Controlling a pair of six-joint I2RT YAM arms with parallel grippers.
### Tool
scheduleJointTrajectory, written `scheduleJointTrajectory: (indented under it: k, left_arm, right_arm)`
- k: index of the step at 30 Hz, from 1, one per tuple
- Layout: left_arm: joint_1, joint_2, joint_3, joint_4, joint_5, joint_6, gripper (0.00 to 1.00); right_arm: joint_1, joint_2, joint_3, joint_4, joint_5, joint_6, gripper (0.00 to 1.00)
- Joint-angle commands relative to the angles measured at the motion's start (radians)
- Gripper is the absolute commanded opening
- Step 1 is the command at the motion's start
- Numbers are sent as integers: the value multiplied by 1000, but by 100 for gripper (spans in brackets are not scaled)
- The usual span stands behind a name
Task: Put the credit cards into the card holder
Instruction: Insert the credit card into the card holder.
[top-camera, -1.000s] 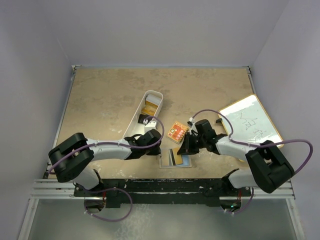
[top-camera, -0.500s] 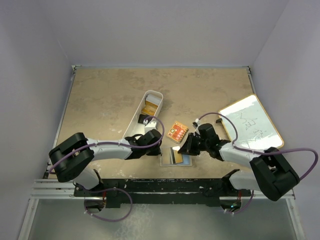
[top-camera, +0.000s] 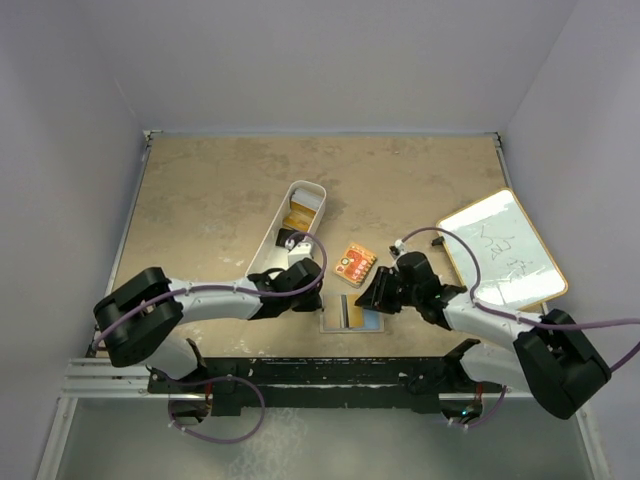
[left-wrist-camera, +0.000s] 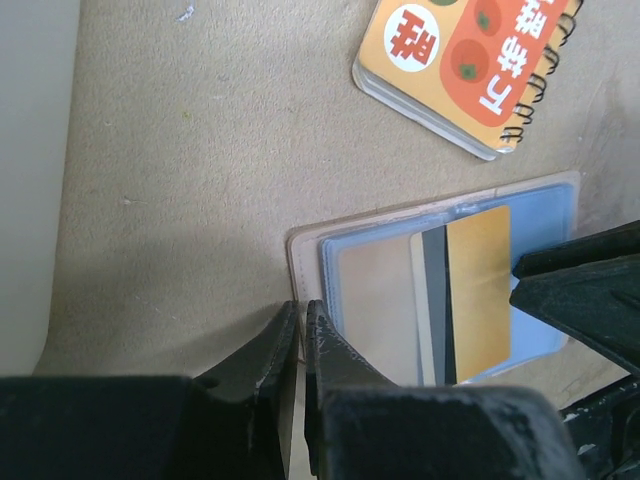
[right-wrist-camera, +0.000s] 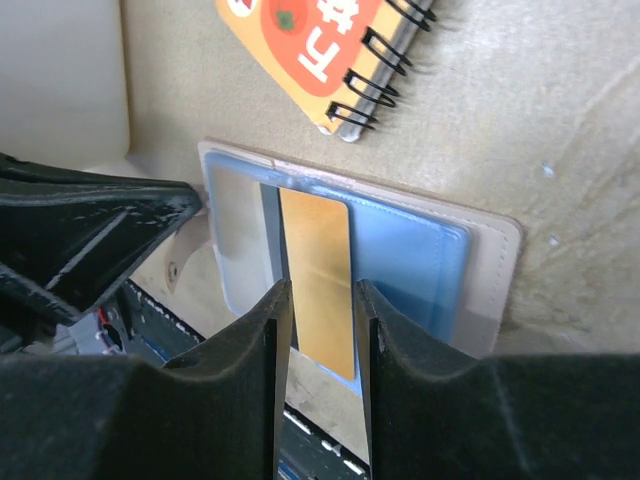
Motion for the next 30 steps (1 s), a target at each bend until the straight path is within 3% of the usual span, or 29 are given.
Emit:
scheduleJointTrajectory:
  k: [1,14,25,30]
  left_arm:
    - [-5,-77,9,0,-26,-11,5]
    - [-5,-139,-31,-9,-36,-26,14]
    - [-5,-101,-51,8,4,-19,9]
    - [-5,-82,-47,16,13,-15,7]
  right_arm:
    - [4,-50,52,-143,59,-38,36]
    - [53,-50,68,-174,78,-37,46]
    - [117,21,96,-105,90,-19,45]
    - [119,49,117,-88,79,-17,39]
